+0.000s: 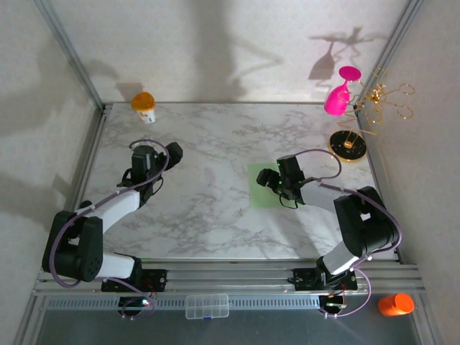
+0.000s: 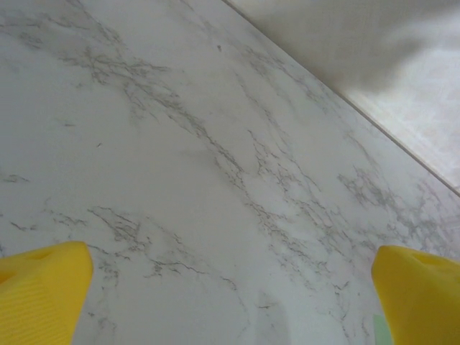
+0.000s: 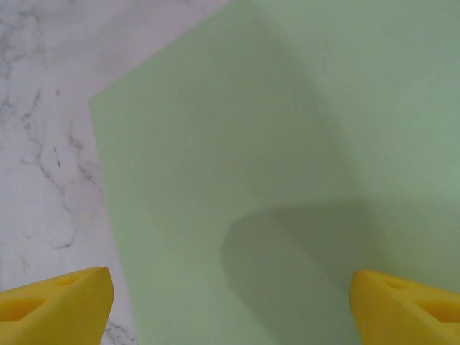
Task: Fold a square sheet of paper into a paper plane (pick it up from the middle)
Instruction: Move the square sheet of paper to the center of the table.
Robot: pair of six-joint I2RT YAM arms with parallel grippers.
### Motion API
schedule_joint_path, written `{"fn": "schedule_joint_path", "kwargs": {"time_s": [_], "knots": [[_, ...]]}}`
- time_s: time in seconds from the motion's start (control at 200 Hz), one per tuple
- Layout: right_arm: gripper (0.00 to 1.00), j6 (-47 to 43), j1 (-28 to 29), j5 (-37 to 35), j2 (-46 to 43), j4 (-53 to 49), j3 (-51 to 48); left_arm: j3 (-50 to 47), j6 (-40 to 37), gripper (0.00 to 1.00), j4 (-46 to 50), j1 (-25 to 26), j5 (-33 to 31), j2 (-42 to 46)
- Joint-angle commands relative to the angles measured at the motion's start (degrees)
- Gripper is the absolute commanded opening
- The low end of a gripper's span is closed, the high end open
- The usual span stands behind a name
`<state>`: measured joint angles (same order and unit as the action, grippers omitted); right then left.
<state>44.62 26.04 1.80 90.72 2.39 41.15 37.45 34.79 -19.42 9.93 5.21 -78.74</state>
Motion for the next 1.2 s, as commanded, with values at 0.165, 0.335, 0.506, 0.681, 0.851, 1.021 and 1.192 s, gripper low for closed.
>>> {"fn": "schedule_joint_path", "kwargs": {"time_s": [0.165, 0.335, 0.506, 0.681, 0.851, 1.021, 1.192], "knots": [[0.85, 11.88, 5.65, -1.8, 4.47, -0.53, 2.49, 1.49, 0.54, 0.99, -0.36, 0.59, 0.41, -1.33], [0.85, 17.03, 9.06, -1.89, 10.72, 0.04, 9.58, 2.01, 0.63, 0.99, 0.44, 0.7, 0.02, -1.48], [0.87, 21.93, 12.9, -1.02, 19.28, -1.47, 19.96, 2.27, 0.85, 0.99, 3.26, 0.93, -0.11, -1.24], [0.89, 22.95, 15.2, 1.87, 24.83, 0.21, 28.24, 1.73, 0.63, 0.99, 3.65, 1.27, -0.82, 0.12], [0.88, 20.15, 15.29, 1.89, 24.76, 1.45, 33.18, 3.32, 0.89, 0.99, 4.81, 1.8, -0.73, -0.22], [0.91, 14.17, 14.96, -2.65, 14.26, 4.02, 29.36, 5.85, 1.51, 0.99, 7.05, 3.3, 0.37, -1.64], [0.95, 7.54, 11.12, -7.65, 2.88, 5.9, 19.52, 9.86, 2.93, 0.99, 11.45, 6.05, 0.68, -4.17]]}}
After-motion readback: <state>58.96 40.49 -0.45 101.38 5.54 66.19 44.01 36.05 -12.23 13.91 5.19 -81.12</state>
